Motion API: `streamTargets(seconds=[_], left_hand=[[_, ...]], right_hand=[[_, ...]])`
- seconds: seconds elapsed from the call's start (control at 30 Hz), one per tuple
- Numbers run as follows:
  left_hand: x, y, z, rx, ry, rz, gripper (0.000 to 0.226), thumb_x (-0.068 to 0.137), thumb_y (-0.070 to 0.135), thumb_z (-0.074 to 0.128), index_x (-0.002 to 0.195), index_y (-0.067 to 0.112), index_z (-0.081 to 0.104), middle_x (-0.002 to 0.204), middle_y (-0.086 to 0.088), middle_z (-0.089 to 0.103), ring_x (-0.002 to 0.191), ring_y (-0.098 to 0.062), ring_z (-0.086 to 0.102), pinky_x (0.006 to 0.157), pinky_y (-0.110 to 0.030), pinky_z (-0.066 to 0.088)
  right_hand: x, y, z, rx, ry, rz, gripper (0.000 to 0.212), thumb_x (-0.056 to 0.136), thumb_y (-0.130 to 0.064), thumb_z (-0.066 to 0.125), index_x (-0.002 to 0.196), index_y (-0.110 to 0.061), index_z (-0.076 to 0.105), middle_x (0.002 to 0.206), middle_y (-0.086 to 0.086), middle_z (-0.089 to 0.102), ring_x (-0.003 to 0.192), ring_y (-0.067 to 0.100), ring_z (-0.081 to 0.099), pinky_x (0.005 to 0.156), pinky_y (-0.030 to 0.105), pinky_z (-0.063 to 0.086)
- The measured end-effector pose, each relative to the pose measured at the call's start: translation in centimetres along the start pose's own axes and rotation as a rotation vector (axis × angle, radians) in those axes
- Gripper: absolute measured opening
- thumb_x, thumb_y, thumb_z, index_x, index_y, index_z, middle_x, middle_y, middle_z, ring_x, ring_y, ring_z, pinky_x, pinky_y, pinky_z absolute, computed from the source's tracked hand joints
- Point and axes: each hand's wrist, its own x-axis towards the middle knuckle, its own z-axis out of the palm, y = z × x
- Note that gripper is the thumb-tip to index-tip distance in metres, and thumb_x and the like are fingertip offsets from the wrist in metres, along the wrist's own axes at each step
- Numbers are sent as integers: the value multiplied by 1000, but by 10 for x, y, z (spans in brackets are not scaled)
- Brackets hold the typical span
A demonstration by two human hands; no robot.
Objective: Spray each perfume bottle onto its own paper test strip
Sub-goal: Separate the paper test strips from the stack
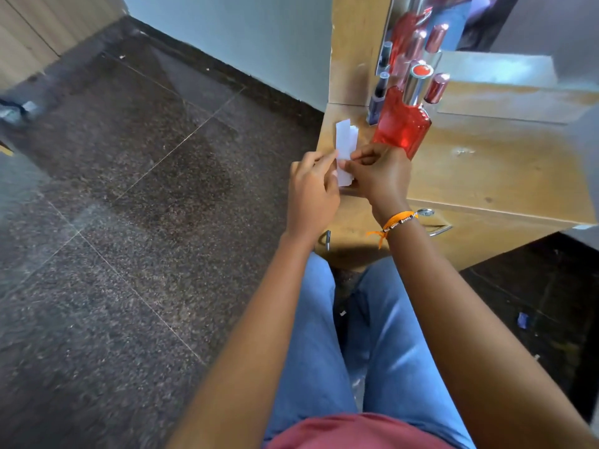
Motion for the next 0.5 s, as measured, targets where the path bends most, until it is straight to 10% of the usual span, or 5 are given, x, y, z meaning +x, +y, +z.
streamTargets(seconds=[0.5], left_hand=[[-3, 0, 7, 63, 50, 17, 41, 90, 9, 50, 132, 11, 52, 119, -5, 57, 104, -23, 48, 79, -10, 22]], right_hand=[[-7, -6, -6, -55, 1, -92, 19, 76, -18, 76, 77, -26, 59, 72, -2, 67, 76, 20, 68, 77, 45, 57]])
